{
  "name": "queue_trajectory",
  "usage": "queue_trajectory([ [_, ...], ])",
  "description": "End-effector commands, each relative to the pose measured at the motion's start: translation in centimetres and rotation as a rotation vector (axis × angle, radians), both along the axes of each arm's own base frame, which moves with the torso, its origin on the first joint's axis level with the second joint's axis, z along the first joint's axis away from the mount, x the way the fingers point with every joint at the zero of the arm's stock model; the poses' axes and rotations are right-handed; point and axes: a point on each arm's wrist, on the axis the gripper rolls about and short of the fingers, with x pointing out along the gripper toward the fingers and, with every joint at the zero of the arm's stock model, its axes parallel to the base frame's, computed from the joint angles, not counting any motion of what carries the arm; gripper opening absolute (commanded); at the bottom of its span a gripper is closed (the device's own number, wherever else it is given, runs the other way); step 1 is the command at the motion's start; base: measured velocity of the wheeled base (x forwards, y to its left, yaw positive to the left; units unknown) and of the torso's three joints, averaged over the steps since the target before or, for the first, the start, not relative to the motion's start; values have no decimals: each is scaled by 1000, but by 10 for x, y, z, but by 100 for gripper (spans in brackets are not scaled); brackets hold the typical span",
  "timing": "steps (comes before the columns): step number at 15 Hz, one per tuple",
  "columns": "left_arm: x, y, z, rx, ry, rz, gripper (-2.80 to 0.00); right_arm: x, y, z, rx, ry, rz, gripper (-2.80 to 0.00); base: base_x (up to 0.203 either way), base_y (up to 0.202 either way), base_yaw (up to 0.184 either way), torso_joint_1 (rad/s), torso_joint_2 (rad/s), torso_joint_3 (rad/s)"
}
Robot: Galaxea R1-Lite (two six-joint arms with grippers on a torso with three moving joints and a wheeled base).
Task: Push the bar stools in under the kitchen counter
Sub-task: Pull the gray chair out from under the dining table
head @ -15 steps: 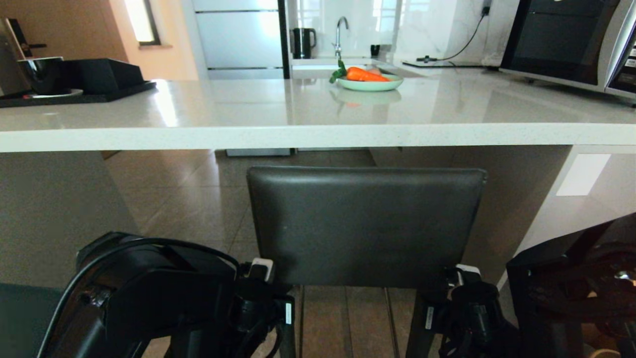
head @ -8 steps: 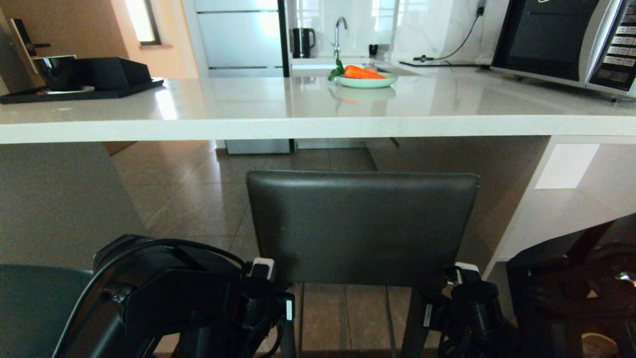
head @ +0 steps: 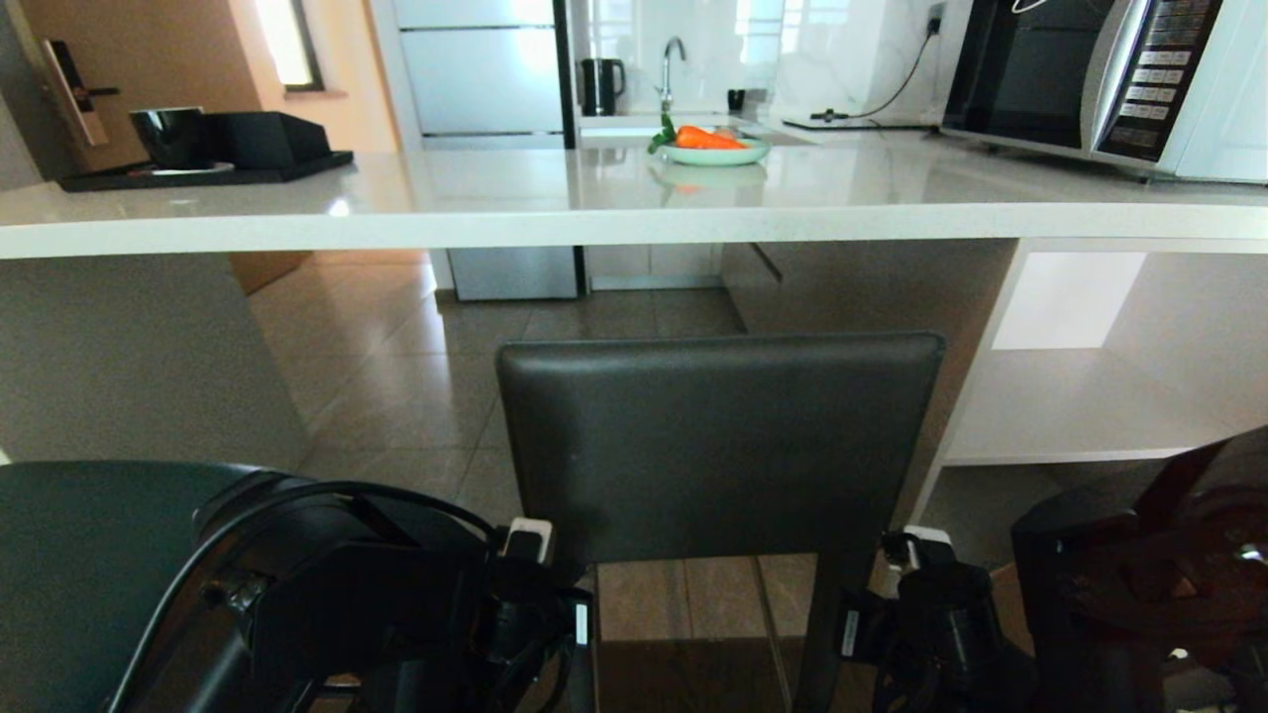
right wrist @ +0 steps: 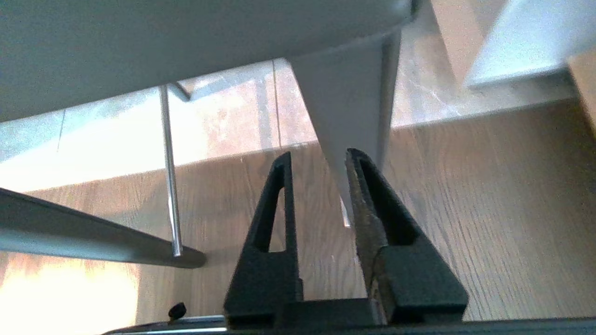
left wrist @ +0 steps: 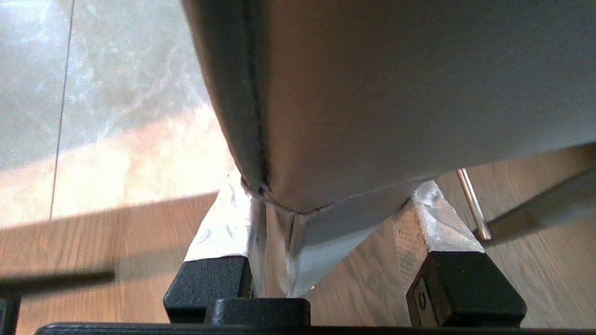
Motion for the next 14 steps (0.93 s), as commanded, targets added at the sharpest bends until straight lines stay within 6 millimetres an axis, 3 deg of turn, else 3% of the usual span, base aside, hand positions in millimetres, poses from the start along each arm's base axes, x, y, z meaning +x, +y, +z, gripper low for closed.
queue_trajectory([
  [1,-1,0,1,-2,-7,9,-280,0,0,0,-3,-6,-12,-280,-193,0,-4,7,-2,7],
  [5,-1,0,-2,4,-2,16,-280,-2,0,-1,0,0,-15,-280,-192,0,-1,3,0,2],
  [9,1,2,-3,6,0,23,-280,-22,-14,6,28,66,10,-280,-147,0,0,-4,1,6],
  [14,3,1,-2,1,-7,23,-280,2,-29,10,-12,8,-27,-280,0,0,0,0,0,0],
])
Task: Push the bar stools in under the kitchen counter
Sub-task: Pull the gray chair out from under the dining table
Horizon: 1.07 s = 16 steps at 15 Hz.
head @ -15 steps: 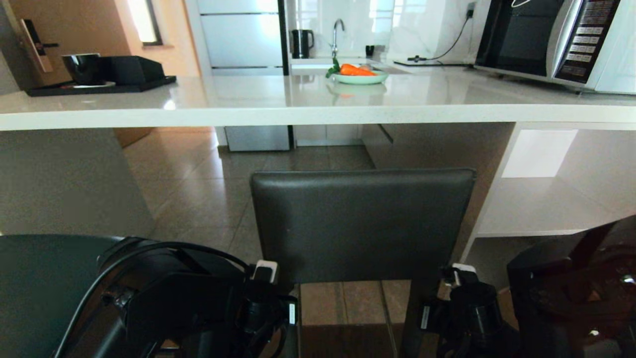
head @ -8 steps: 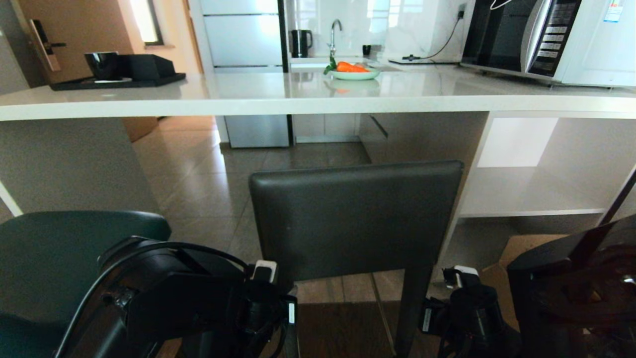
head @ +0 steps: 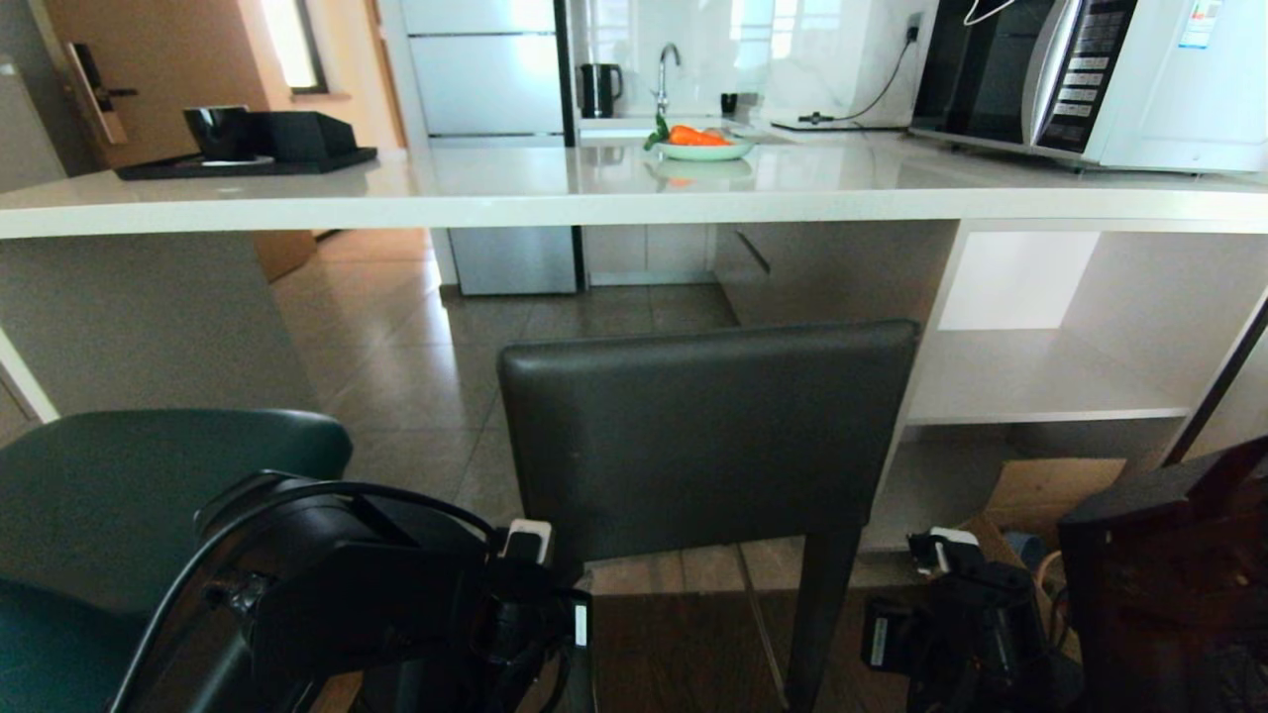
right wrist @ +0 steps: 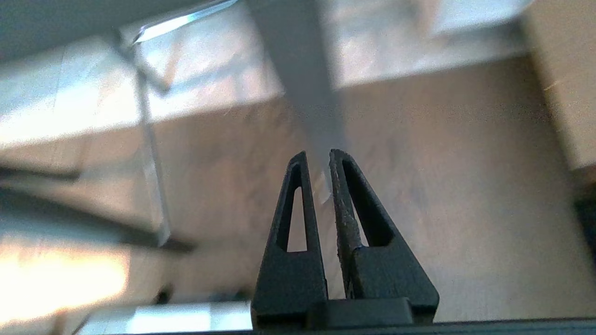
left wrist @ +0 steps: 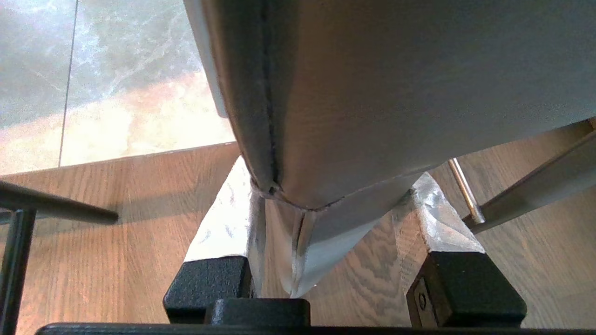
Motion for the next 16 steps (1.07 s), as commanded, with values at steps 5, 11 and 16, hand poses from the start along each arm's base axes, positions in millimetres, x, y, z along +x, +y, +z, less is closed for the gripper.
queue_trajectory([
  [5,1,0,-2,-4,-3,3,-280,-6,-28,8,21,44,112,0,0,0,0,0,0,0],
  [11,1,0,-3,-1,-2,3,-280,10,-35,-1,90,61,297,0,0,0,0,0,0,0],
  [16,2,-2,-1,-8,-11,-1,-280,38,-30,-26,31,42,350,0,0,0,0,0,0,0],
])
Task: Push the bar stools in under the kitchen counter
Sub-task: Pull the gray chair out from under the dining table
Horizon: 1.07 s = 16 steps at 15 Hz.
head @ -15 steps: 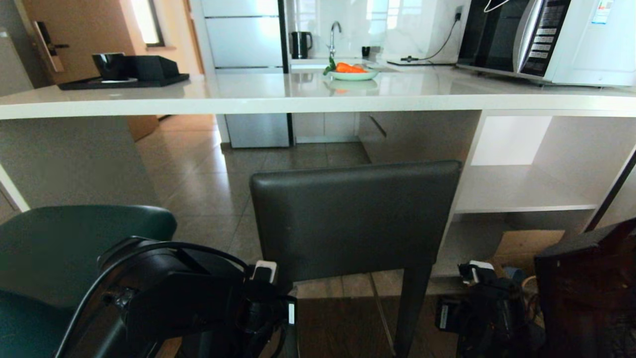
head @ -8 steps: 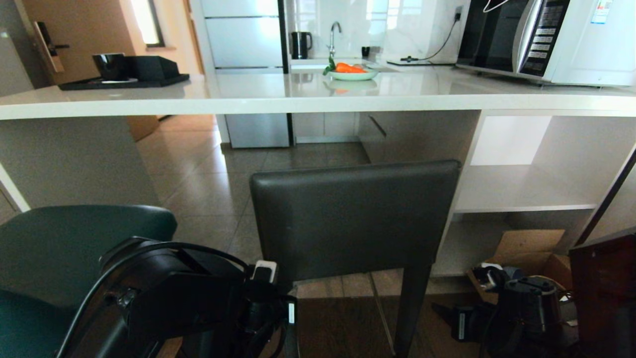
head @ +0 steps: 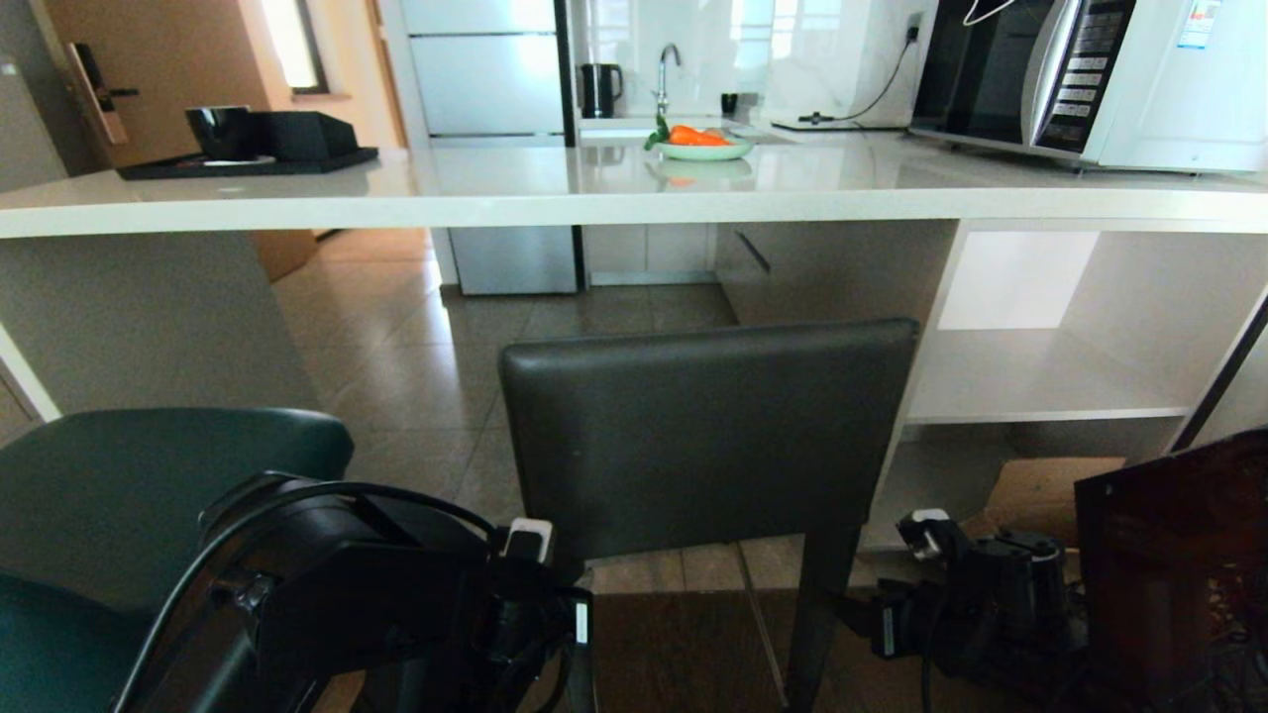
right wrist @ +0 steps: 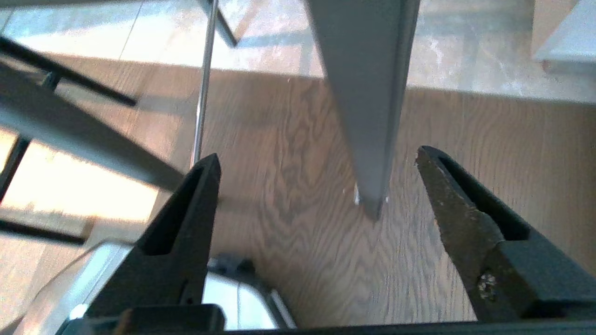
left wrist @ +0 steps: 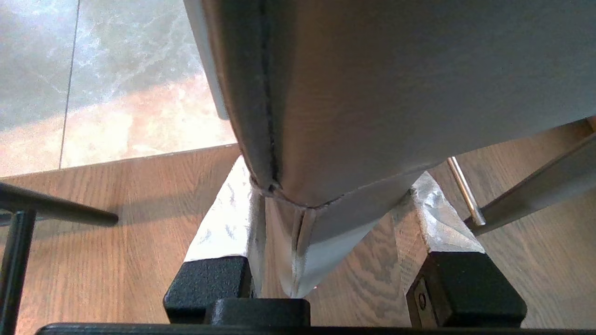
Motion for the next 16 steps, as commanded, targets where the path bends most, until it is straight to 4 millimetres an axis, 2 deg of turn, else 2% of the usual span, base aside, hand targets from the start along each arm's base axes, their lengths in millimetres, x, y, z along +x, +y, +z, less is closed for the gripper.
queue_trajectory([
  [1,1,-1,2,-9,-9,1,-280,13,3,-16,-1,6,0,0,0,0,0,0,0,0],
  [6,0,0,0,-5,-5,6,-280,50,12,-33,-8,-76,-47,0,0,0,0,0,0,0],
  [14,0,0,0,-6,-6,6,-280,76,18,-39,-31,-160,-141,0,0,0,0,0,0,0],
  [15,1,0,0,-6,-6,6,-280,79,18,-41,-36,-163,-150,-280,0,0,0,0,0,0],
  [16,1,0,0,-7,-5,4,-280,81,19,-43,-38,-168,-156,-280,0,0,0,0,0,0],
])
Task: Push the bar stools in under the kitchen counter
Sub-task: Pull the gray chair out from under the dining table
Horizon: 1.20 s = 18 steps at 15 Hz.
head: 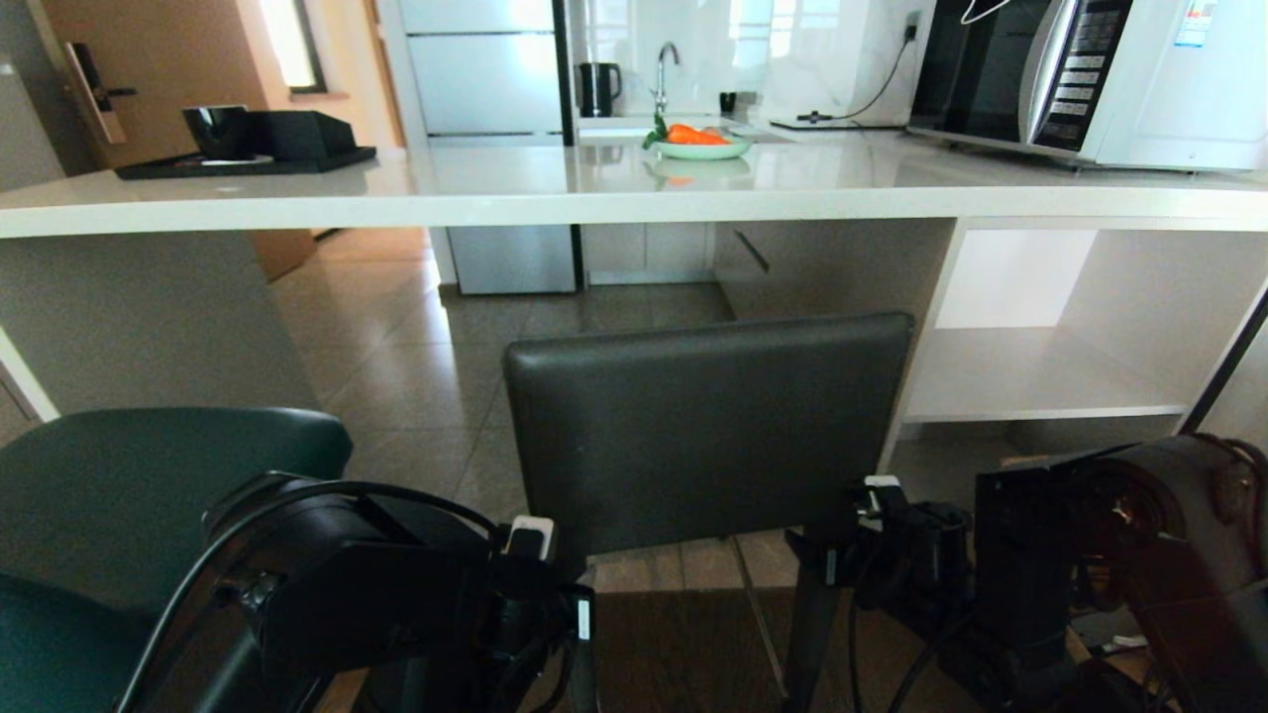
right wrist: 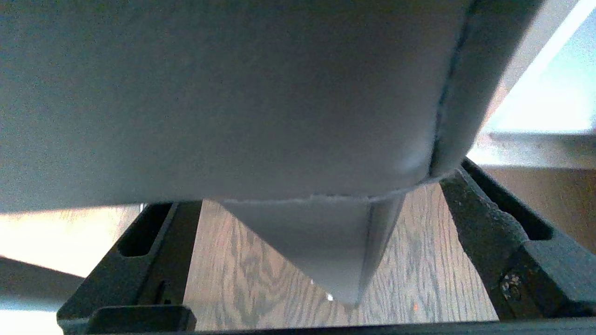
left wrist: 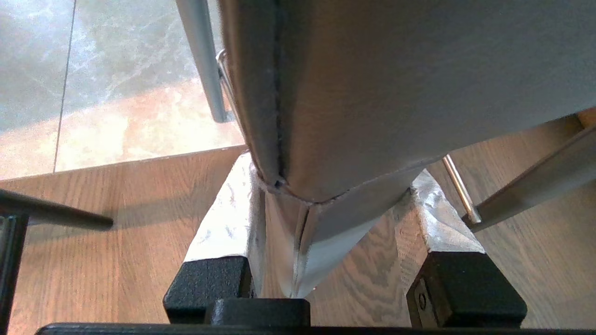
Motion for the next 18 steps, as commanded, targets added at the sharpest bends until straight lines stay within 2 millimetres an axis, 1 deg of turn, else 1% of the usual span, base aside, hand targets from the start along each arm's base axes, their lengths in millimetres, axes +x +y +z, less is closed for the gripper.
queue_trajectory([
  [1,1,0,0,-5,-6,4,-280,2,1,-4,0,-3,-1,-280,0,0,0,0,0,0],
  [7,3,-2,0,-9,-14,7,-280,-7,0,-1,-7,18,-2,-280,0,0,0,0,0,0],
  [15,3,-2,0,-9,-14,7,-280,-6,1,4,-5,3,0,-280,0,0,0,0,0,0],
  [18,3,-2,1,-10,-15,8,-280,-20,-1,10,-10,32,2,-280,0,0,0,0,0,0],
])
